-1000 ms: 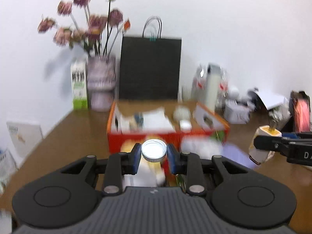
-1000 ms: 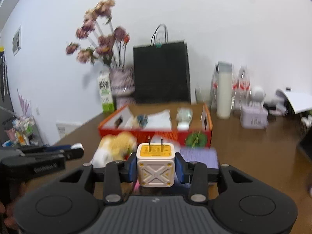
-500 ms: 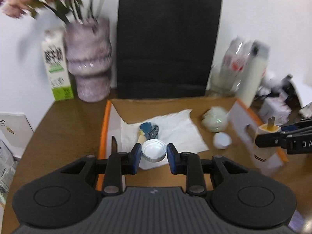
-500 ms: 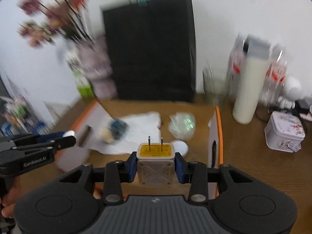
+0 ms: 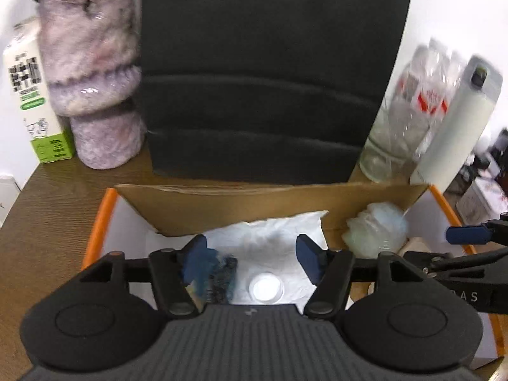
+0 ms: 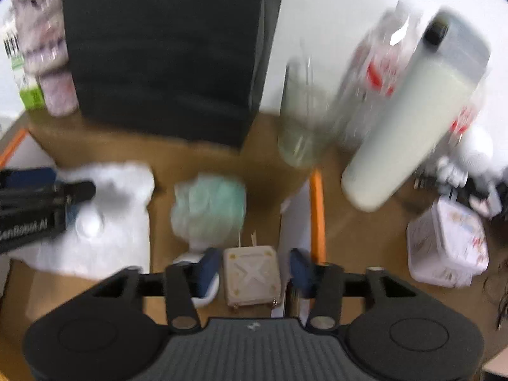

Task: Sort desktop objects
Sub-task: 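Place the plug adapter and white cap into the box with both grippers, then move both grippers back over the remaining items on the table, then grasp the cotton-pad box with the right gripper while the left grasps the plush sheep, then place the cotton-pad box and plush sheep into the box with both grippers, then grasp the purple cloth with the right gripper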

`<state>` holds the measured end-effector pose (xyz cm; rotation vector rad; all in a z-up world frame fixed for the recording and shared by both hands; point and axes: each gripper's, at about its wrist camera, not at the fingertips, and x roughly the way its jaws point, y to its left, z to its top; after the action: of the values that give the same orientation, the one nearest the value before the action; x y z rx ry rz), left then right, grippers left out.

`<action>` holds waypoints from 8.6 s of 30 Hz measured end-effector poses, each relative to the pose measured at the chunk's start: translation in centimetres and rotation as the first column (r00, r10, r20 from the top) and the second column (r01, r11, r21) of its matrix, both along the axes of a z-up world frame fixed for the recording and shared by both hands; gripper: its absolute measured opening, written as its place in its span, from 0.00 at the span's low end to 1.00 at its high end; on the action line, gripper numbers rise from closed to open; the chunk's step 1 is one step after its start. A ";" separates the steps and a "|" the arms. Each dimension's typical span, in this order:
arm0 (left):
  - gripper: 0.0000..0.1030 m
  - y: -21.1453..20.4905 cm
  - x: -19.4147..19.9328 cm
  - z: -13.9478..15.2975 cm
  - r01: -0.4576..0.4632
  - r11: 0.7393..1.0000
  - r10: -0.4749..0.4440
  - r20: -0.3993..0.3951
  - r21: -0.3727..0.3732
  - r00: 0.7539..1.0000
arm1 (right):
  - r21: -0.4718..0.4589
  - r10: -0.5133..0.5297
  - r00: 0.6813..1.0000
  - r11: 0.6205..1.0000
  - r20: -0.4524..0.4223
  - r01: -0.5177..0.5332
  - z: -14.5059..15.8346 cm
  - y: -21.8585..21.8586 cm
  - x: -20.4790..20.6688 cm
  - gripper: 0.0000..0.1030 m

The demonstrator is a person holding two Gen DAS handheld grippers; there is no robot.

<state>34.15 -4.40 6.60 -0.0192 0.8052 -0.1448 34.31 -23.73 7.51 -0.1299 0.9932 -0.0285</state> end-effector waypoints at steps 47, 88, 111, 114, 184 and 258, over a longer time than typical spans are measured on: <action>1.00 5.0 -40.7 -6.1 -0.010 0.991 -0.023 0.235 0.136 0.972 | 0.321 -0.115 0.933 0.947 0.342 -0.001 -6.3 3.9 -40.9 0.87; 0.90 8.0 -26.1 -4.0 -0.013 0.993 0.027 0.115 -0.119 0.993 | 0.287 -0.039 0.916 0.954 0.399 -0.085 -1.6 2.2 -26.8 0.82; 0.50 7.9 -43.6 -3.0 -0.055 0.997 0.047 0.165 0.045 0.985 | 0.155 0.091 0.877 0.971 0.472 -0.184 -1.5 5.2 -42.6 0.64; 0.52 7.3 -44.6 -4.6 -0.030 0.998 0.023 0.138 0.046 0.990 | 0.130 0.070 0.892 0.981 0.447 -0.142 -3.2 5.9 -45.0 0.64; 0.46 2.1 -2.4 0.2 -0.039 0.989 0.065 -0.181 0.144 0.981 | 0.244 -0.032 0.953 0.969 0.302 -0.045 3.2 3.1 -10.6 0.62; 0.11 7.1 -31.4 0.3 0.041 0.989 -0.013 0.191 -0.142 0.982 | 0.432 -0.222 0.887 0.901 0.404 0.028 -2.1 -4.1 -32.6 0.04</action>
<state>2.78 2.71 6.94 -0.1307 0.6034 -0.2279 1.70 -27.83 5.45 0.3279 0.5249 0.0323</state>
